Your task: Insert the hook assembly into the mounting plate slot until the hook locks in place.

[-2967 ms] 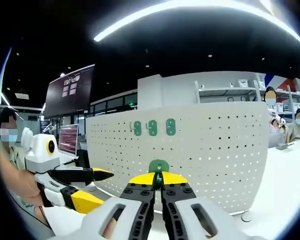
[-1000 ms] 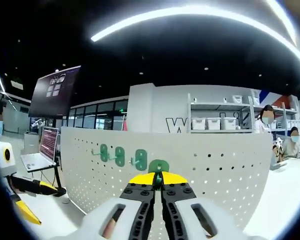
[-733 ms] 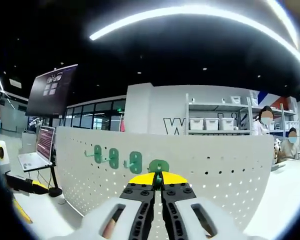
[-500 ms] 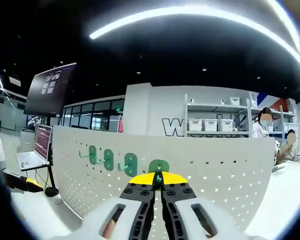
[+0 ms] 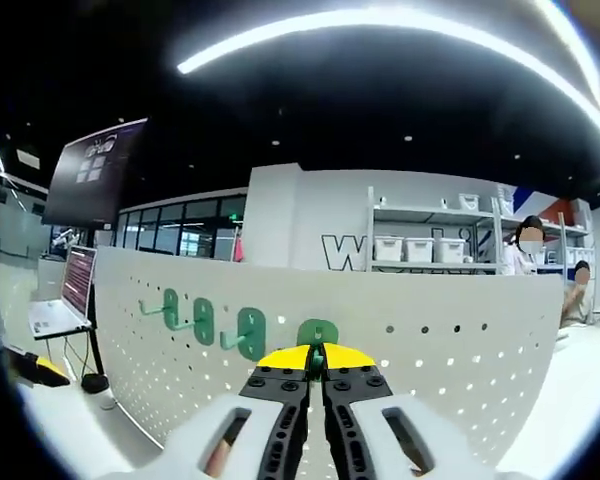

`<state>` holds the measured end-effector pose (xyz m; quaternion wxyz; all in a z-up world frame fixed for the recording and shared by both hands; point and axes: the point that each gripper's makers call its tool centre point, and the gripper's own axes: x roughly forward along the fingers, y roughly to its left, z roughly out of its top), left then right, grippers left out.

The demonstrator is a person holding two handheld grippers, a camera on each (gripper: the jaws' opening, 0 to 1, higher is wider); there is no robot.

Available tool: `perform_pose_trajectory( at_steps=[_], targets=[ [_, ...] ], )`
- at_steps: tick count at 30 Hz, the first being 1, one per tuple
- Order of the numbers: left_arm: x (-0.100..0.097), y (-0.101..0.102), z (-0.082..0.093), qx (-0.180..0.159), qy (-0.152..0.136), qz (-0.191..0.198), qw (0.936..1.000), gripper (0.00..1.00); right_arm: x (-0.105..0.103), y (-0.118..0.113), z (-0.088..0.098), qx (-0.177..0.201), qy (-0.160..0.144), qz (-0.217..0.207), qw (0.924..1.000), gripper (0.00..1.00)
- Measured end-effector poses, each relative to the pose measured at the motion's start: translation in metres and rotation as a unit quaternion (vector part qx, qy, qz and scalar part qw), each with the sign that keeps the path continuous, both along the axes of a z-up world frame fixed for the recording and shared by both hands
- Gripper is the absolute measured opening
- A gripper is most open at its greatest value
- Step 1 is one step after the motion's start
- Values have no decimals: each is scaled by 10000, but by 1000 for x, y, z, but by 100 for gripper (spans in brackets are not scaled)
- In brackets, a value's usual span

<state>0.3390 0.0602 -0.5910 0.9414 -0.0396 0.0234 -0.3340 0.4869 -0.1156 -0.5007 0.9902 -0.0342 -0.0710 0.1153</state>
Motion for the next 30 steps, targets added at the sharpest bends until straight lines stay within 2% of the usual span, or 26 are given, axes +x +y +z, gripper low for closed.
perform_pose_trajectory(
  at_steps=[15,26,30],
  targets=[
    [2,9,-7,75,117,97,9999,73,10,2,2,10,-67,11,10000,1],
    [2,17,-8,90,128,190,9997,72,12,6,0,-373,-2,-141,9992,1],
    [1,18,-10,88,154,193,9997,72,13,7,0,-376,-4,-269,9989,1]
  ],
)
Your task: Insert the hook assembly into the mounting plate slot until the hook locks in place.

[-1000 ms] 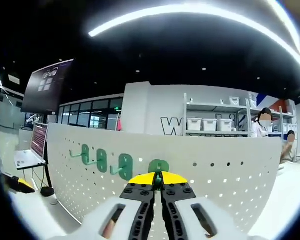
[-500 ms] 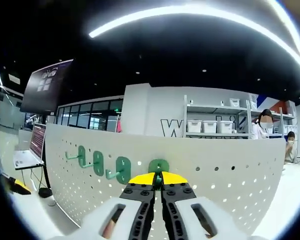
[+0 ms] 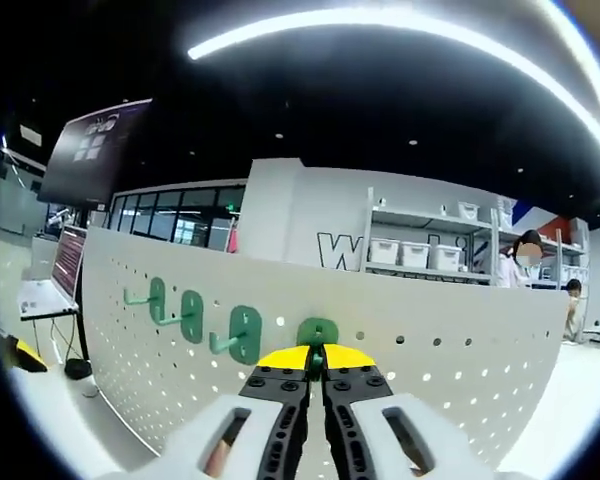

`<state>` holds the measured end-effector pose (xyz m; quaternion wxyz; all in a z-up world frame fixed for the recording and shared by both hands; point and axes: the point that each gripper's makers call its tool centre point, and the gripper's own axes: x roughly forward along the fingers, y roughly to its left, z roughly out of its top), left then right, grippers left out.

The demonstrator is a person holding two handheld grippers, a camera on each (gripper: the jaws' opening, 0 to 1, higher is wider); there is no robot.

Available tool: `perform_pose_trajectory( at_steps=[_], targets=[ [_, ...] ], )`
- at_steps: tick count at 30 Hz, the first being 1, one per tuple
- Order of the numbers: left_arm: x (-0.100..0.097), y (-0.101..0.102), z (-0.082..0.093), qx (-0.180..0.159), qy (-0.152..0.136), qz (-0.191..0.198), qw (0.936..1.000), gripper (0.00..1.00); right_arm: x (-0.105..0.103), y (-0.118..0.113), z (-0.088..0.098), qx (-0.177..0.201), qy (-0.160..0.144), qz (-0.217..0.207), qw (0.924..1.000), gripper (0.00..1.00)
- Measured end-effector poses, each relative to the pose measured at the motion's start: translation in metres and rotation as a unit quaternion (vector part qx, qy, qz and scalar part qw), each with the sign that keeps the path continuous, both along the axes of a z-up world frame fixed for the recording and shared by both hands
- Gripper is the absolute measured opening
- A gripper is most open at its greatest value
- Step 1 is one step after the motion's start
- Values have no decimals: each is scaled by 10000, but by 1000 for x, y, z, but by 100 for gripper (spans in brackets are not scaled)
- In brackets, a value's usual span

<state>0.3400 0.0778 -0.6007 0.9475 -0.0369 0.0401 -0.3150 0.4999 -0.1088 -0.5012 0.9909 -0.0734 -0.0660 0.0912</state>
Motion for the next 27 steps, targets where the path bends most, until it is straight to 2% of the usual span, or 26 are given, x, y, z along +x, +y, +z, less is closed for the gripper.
perform_pose_trajectory(
  at_steps=[6,18,19,20,21,23,27],
  targets=[
    [0,2,1,-71,7,20,10000,72,1,-1,0,239,142,-238,9993,2],
    [1,14,2,-42,-7,156,9999,70,1,-2,-2,421,161,-230,9987,2],
    [1,14,2,-47,-9,167,9998,70,1,-2,-2,467,182,-198,9985,4],
    [1,14,2,-54,-7,169,9998,70,-1,2,-5,733,274,-12,9969,6],
    [1,14,2,-61,-6,169,9998,70,-3,2,-4,922,259,20,9954,13],
    [1,15,4,-75,-16,189,9998,70,-6,-4,-5,937,256,-34,9953,23],
    [3,14,5,-76,-32,176,9998,70,-12,-1,-6,873,189,162,9959,30]
  ],
)
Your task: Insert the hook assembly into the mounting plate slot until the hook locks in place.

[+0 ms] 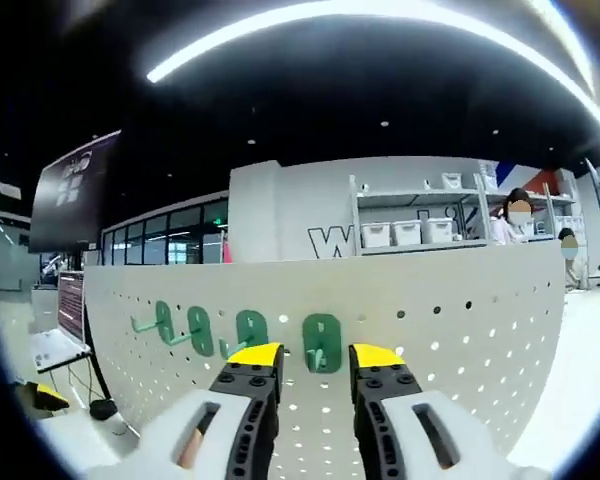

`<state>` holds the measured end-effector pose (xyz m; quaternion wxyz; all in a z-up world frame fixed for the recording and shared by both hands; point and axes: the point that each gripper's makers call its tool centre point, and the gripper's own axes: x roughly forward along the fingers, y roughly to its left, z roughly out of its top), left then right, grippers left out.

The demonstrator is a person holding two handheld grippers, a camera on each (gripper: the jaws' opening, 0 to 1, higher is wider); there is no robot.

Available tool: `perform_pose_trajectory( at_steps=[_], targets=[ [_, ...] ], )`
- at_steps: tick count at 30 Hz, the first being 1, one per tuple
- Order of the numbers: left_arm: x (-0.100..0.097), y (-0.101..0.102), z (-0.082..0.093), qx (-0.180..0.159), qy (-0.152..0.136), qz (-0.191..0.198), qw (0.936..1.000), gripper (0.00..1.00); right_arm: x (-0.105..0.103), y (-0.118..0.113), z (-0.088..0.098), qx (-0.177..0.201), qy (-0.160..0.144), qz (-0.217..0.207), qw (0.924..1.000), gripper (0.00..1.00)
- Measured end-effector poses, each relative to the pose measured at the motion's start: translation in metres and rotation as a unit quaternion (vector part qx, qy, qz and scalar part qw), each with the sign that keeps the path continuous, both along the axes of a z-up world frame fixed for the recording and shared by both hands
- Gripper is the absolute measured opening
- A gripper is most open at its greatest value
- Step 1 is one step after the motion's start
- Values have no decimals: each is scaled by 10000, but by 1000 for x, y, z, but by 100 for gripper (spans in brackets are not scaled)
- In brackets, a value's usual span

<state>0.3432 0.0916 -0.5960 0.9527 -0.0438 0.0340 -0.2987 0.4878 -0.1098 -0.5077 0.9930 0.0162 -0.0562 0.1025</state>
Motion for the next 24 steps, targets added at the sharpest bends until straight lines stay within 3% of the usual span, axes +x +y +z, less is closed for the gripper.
perform_pose_trajectory(
  at_steps=[15,17,19,21,24],
  targets=[
    [1,-3,2,-3,-26,-47,10000,71,-1,0,-1,209,45,360,9991,30],
    [1,-4,3,-3,-37,-57,10000,71,-4,4,-3,357,76,569,9977,30],
    [1,-4,3,-9,-37,-69,10000,71,-7,2,-3,740,154,652,9950,28],
    [2,-4,4,-4,-45,-66,10000,71,-11,5,7,1014,-60,832,9913,28],
    [2,-3,3,-22,-42,-51,10000,71,-9,6,2,940,72,868,9918,29]
  ],
)
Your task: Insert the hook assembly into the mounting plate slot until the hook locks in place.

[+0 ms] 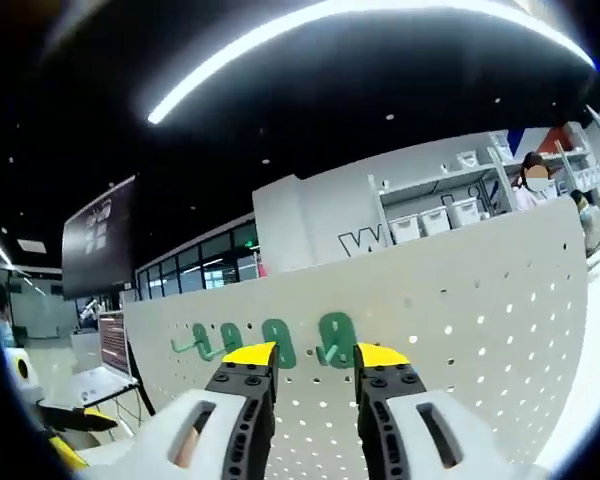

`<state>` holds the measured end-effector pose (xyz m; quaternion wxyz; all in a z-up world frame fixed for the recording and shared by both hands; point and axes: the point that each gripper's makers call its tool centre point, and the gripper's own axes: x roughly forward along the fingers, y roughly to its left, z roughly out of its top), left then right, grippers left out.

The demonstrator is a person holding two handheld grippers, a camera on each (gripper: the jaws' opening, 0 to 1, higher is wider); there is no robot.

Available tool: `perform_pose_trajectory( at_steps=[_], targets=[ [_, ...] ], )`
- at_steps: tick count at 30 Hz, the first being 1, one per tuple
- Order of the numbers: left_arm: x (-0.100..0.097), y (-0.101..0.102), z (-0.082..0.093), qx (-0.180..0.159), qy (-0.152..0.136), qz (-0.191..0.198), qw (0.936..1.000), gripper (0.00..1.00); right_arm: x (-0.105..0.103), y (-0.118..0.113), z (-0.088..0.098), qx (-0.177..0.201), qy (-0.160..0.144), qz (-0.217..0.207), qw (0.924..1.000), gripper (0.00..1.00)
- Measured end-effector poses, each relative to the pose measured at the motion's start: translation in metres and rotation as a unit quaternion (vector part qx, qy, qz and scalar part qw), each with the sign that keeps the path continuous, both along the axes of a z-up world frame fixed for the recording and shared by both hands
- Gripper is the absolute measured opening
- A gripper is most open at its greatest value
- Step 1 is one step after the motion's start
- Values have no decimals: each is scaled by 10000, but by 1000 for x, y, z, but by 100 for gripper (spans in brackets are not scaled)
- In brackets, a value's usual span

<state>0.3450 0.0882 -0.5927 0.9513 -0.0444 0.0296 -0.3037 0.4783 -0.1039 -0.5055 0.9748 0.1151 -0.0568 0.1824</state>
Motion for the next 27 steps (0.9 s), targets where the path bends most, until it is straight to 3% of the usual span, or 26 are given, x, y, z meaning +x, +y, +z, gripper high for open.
perform_pose_trajectory(
  at_steps=[10,27],
  targets=[
    [0,0,0,25,-5,1,10000,71,-2,0,0,-23,-10,39,10000,28],
    [0,-3,4,37,-78,-33,10000,71,-33,2,-18,-511,-43,227,9984,34]
  ],
)
